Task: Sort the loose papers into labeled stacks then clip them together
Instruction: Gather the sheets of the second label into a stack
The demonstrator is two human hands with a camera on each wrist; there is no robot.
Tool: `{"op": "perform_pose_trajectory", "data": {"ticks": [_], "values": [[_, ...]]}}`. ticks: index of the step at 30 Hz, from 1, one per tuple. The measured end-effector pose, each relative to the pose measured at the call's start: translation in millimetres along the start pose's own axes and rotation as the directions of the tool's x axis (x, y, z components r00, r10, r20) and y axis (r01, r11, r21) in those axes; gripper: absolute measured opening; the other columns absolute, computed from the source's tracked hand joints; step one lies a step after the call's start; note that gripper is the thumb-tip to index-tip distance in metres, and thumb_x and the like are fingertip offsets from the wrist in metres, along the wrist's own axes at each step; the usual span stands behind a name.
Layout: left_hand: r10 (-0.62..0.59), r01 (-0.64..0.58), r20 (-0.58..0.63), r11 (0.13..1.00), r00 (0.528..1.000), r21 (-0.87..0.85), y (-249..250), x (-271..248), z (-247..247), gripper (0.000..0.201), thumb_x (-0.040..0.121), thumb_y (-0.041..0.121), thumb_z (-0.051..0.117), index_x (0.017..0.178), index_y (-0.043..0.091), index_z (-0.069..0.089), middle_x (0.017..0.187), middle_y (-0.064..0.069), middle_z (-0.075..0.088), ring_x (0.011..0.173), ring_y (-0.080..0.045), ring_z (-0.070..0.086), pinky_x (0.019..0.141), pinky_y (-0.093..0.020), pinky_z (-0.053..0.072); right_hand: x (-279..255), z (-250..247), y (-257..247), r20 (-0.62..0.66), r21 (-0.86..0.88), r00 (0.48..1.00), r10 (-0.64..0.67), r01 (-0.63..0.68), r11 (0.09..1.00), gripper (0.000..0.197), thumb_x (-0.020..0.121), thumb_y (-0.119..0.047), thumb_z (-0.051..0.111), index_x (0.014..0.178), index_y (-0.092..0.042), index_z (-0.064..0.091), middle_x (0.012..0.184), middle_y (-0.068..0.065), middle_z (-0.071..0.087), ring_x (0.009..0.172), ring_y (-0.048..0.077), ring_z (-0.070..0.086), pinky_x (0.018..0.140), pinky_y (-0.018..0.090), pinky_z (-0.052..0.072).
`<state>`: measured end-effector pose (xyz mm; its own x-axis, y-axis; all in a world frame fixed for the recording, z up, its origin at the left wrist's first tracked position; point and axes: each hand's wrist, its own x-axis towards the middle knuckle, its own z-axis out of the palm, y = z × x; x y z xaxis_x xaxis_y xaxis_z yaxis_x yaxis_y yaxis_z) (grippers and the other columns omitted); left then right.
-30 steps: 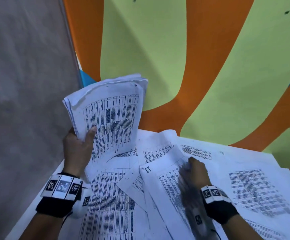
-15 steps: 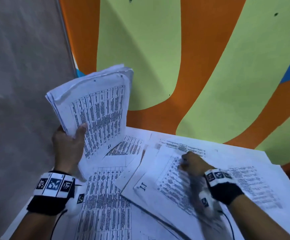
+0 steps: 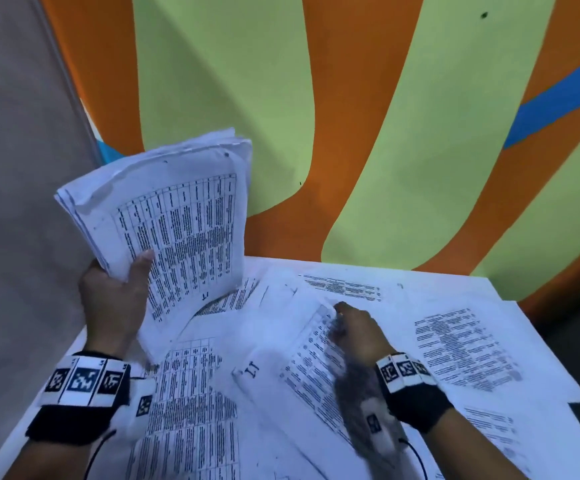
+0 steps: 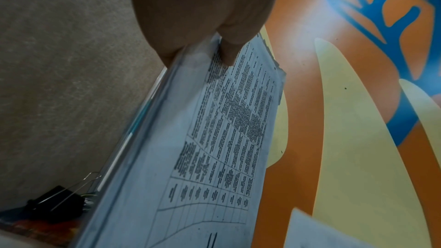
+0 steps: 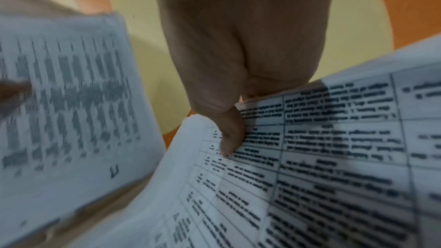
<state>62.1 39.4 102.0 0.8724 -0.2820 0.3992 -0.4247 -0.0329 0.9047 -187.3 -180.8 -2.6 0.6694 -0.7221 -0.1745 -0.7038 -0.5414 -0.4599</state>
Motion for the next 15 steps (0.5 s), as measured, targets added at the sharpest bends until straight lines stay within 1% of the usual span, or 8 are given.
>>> {"op": "perform_pose_trajectory", "data": {"ticks": [2,3,5,6,8,10,13,15], "values": [[0.001,-0.001,-0.001,1.000,1.000,-0.005,-0.2,1.7,2.2,0.026,0.087,0.016,0.066,0.099,-0.006,0.063,0.096,-0.024,0.069,0.086,-0.015,0.057,0.072,-0.019,0.044,-5.5,-28.4,13.3,-0.072,0.069,0.997,0.030,-0.025,0.997,0.002,0.086,-0.016,0.060,0.086,-0.014,0.058,0.082,0.004,0.062,0.081,0.025,0.063,0.068,0.033,0.049],[-0.007,0.007,-0.006,1.000,1.000,0.002,-0.6,3.3,3.4,0.024,0.087,0.018,0.067,0.095,-0.005,0.064,0.094,-0.019,0.071,0.081,-0.011,0.058,0.071,-0.019,0.043,-7.2,-43.3,21.9,-0.117,0.119,0.992,0.053,-0.039,0.992,0.014,0.087,-0.017,0.061,0.075,-0.013,0.054,0.080,0.008,0.064,0.079,0.026,0.063,0.069,0.036,0.050],[-0.012,0.012,0.012,1.000,1.000,0.015,1.1,5.6,8.5,0.013,0.087,0.020,0.067,0.084,0.008,0.065,0.075,0.011,0.072,0.062,0.009,0.057,0.058,-0.008,0.043,-13.2,-75.4,43.9,-0.213,0.216,0.969,0.126,-0.079,0.973,0.028,0.087,-0.018,0.066,0.065,-0.015,0.048,0.074,0.010,0.063,0.071,0.024,0.060,0.064,0.034,0.048],[-0.012,0.011,0.022,1.000,1.000,0.021,2.2,5.7,11.8,0.013,0.087,0.021,0.067,0.082,0.010,0.063,0.069,0.012,0.069,0.054,0.012,0.054,0.051,-0.002,0.039,-18.4,-93.6,55.8,-0.255,0.246,0.955,0.151,-0.087,0.965,0.032,0.087,-0.019,0.067,0.063,-0.015,0.046,0.067,0.008,0.059,0.063,0.020,0.055,0.056,0.029,0.043],[0.002,-0.003,0.040,1.000,0.999,0.028,4.5,3.6,20.8,0.016,0.088,0.021,0.066,0.084,0.005,0.062,0.076,-0.007,0.064,0.051,0.011,0.051,0.047,0.002,0.035,-32.4,-129.2,82.7,-0.300,0.332,0.933,0.202,-0.096,0.938,0.037,0.088,-0.025,0.068,0.065,-0.003,0.049,0.059,0.008,0.049,0.051,0.016,0.044,0.048,0.023,0.034],[0.010,-0.011,0.066,1.000,0.998,0.024,8.7,-0.1,30.8,0.015,0.089,0.021,0.065,0.079,0.011,0.058,0.077,-0.010,0.058,0.053,0.008,0.050,0.046,0.001,0.035,-52.3,-161.3,103.3,-0.335,0.425,0.910,0.244,-0.086,0.901,0.039,0.088,-0.028,0.068,0.079,0.009,0.057,0.059,0.011,0.050,0.051,0.015,0.044,0.050,0.026,0.035],[-0.009,0.008,0.091,1.000,0.996,0.017,11.6,-2.9,44.9,0.025,0.088,0.027,0.065,0.070,0.017,0.051,0.069,-0.004,0.053,0.053,0.002,0.050,0.050,-0.013,0.040,-79.0,-193.5,130.0,-0.314,0.542,0.909,0.275,-0.066,0.838,0.025,0.085,-0.026,0.071,0.084,-0.001,0.064,0.057,0.008,0.053,0.049,0.014,0.044,0.048,0.021,0.034],[-0.031,0.028,0.094,0.999,0.995,0.032,14.3,-5.6,55.3,0.022,0.087,0.032,0.066,0.076,0.018,0.053,0.075,0.000,0.053,0.063,-0.003,0.052,0.060,-0.021,0.037,-94.5,-202.8,146.2,-0.219,0.548,0.939,0.264,-0.105,0.830,0.045,0.070,-0.044,0.079,0.090,-0.006,0.068,0.070,0.017,0.057,0.064,0.020,0.047,0.059,0.032,0.038]]}}
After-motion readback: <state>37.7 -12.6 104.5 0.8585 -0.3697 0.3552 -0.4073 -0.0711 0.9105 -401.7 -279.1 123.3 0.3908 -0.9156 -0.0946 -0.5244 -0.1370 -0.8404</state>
